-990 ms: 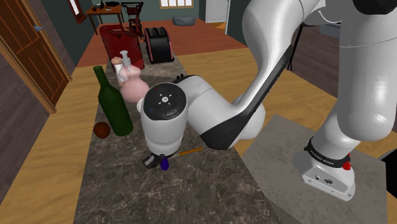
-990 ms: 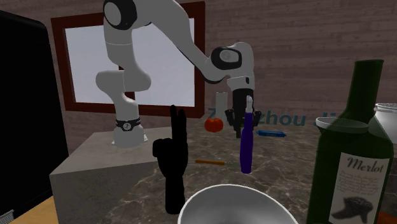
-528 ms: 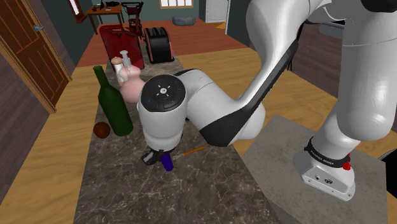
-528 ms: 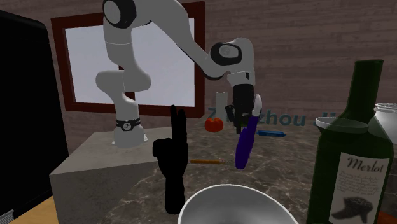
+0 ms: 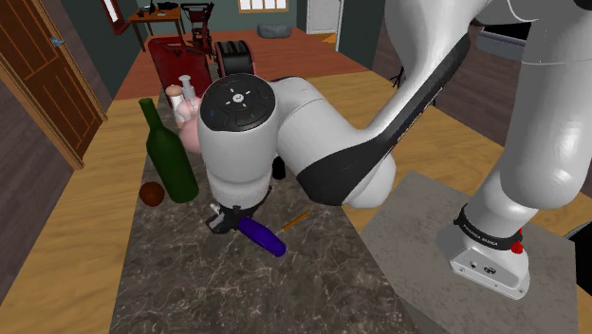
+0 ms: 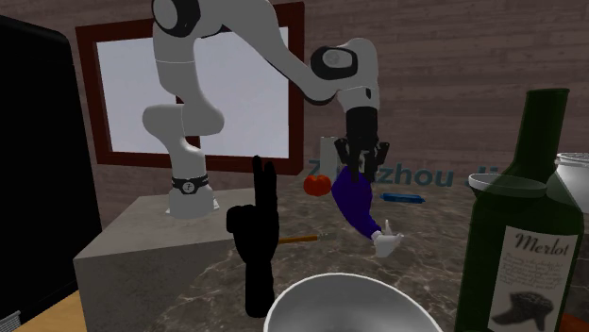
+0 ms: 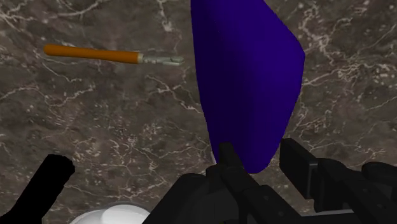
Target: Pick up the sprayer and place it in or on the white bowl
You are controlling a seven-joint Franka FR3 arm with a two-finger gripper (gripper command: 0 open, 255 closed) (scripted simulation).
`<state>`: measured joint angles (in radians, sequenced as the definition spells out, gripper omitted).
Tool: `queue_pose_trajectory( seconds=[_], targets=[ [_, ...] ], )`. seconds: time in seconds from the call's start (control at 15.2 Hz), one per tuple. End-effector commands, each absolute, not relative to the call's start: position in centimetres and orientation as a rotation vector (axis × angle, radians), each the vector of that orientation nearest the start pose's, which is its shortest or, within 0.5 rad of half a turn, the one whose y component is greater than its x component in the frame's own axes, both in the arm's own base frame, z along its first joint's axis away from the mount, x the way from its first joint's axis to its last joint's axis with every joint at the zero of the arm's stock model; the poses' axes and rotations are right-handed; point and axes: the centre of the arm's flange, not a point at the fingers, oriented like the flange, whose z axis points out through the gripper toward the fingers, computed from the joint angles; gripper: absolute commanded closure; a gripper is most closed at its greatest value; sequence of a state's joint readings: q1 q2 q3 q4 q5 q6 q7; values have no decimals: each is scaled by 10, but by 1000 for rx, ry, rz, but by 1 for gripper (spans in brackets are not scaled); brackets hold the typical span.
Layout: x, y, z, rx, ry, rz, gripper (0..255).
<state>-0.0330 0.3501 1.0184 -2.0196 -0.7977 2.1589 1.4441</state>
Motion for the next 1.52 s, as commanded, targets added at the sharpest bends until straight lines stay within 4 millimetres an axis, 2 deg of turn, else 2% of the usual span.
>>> queue_pose_trajectory(
  seconds=[0.0,0.92,1.45],
  targets=[
    [368,460,365,-3204,42,-552,255],
    [368,460,439,-3204,42,-552,255],
    [456,401,432,-3204,42,-552,255]
  ],
)
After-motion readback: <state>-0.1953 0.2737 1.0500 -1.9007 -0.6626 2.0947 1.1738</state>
